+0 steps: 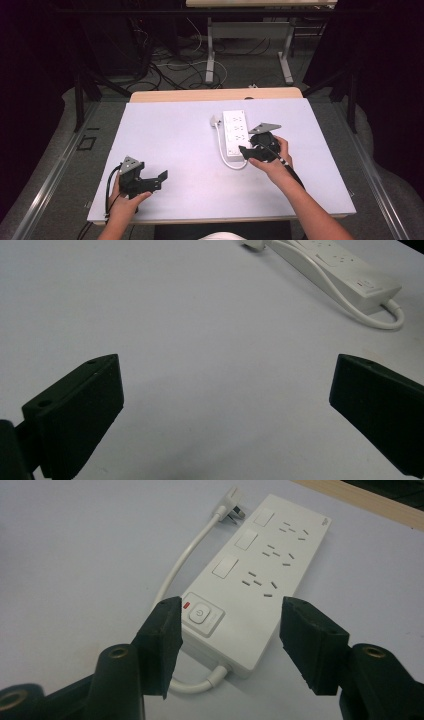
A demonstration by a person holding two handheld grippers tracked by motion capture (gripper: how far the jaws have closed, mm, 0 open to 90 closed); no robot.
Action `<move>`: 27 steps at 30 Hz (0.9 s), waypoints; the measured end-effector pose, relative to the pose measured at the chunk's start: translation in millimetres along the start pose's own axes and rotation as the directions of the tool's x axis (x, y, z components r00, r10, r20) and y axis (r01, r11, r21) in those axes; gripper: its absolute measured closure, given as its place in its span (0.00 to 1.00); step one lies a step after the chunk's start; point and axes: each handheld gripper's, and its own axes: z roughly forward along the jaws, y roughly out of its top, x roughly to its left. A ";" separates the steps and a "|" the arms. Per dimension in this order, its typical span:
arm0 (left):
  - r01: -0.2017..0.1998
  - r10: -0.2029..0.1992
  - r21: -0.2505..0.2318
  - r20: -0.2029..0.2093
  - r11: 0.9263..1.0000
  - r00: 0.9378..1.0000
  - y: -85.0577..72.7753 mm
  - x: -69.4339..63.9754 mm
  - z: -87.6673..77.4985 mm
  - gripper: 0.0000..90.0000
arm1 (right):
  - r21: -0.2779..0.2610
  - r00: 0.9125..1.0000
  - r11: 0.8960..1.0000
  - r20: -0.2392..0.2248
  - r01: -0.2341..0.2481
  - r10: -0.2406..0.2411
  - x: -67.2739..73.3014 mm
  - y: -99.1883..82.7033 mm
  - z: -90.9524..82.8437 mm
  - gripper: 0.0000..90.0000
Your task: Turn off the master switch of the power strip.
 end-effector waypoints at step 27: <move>-0.004 0.004 0.001 -0.002 1.000 1.000 -0.1 0.7 0.3 0.01 | 0.097 0.999 0.995 -0.031 -0.015 0.018 -2.0 12.4 30.4 0.91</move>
